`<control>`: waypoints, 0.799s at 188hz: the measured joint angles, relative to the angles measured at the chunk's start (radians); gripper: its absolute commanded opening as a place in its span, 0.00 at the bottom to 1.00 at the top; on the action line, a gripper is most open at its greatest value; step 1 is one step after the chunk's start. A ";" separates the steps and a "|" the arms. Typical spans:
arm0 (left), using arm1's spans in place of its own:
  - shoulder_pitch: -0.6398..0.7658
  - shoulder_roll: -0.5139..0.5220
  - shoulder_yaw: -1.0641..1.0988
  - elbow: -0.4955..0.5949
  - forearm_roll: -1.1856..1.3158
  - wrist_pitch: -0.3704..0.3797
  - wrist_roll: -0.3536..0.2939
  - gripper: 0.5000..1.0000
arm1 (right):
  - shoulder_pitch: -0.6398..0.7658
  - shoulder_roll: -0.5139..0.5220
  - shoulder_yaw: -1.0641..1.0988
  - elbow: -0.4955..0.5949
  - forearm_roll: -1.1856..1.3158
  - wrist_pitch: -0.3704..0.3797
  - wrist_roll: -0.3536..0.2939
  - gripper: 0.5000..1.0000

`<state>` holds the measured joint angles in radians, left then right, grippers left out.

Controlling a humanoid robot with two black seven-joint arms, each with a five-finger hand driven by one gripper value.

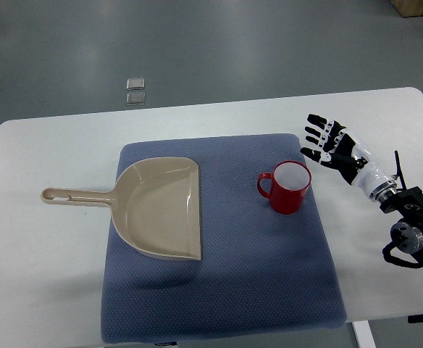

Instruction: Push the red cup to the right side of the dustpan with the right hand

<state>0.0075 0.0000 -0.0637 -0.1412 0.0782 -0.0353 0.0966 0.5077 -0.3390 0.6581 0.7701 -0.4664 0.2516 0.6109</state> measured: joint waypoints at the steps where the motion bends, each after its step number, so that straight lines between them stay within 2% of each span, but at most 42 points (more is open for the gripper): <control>1: 0.000 0.000 0.000 0.000 0.000 0.000 0.000 1.00 | 0.000 0.000 0.000 0.000 0.000 0.000 0.000 0.84; 86: -0.002 0.000 -0.002 0.005 -0.002 0.002 0.000 1.00 | 0.000 0.000 0.000 0.000 0.000 0.002 0.000 0.84; 150: 0.000 0.000 0.000 0.004 0.000 0.002 0.000 1.00 | 0.000 -0.001 0.002 -0.001 0.000 0.038 0.000 0.84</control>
<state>0.0077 0.0000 -0.0642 -0.1376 0.0783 -0.0335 0.0966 0.5078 -0.3404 0.6596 0.7686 -0.4663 0.2894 0.6109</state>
